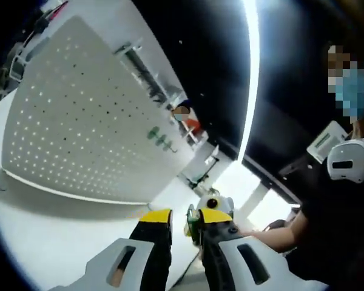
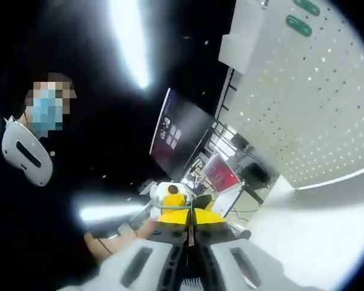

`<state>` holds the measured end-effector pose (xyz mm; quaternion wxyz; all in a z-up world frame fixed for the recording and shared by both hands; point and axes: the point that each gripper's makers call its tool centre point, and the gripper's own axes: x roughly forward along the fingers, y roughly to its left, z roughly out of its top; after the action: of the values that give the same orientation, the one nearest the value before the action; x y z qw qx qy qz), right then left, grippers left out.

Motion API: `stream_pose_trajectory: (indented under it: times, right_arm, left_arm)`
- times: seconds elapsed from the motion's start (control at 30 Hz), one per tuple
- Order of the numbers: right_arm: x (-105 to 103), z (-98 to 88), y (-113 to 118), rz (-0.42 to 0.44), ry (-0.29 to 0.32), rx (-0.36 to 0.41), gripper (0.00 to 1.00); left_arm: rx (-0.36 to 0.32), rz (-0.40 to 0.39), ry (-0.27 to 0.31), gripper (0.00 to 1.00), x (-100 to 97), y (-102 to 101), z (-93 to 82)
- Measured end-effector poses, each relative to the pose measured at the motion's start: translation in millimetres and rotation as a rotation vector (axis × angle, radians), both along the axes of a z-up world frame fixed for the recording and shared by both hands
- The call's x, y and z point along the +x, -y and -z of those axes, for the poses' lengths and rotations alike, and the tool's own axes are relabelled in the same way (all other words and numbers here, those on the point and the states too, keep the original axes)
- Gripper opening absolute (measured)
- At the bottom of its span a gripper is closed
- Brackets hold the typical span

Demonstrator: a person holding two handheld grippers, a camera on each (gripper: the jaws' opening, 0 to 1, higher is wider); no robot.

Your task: Insert the hook assembly into the mounting plate slot until the hook locks in place.

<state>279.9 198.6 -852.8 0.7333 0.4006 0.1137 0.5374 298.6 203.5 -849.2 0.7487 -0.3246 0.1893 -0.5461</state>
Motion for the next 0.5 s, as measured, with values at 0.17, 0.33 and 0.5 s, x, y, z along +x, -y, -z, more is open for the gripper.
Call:
stream_pose_trajectory:
  times: [0.17,0.33,0.5]
  right_arm:
    - [-3.1,-1.2,1.7,-0.017,-0.011,0.037,0.0]
    - [-5.4,-3.1,3.0,-0.031,-0.015,0.055,0.0]
    - [-5.9,-2.4,5.3,-0.034,-0.005,0.042,0.0]
  left_arm:
    - [-0.045,0.039,-0.002,0.06,-7.2,3.0,-5.3]
    - [-0.047,0.047,0.017,0.04,-9.3,4.7,-6.7]
    - [-0.034,0.044,0.04,0.02,-11.1,8.5,-7.8]
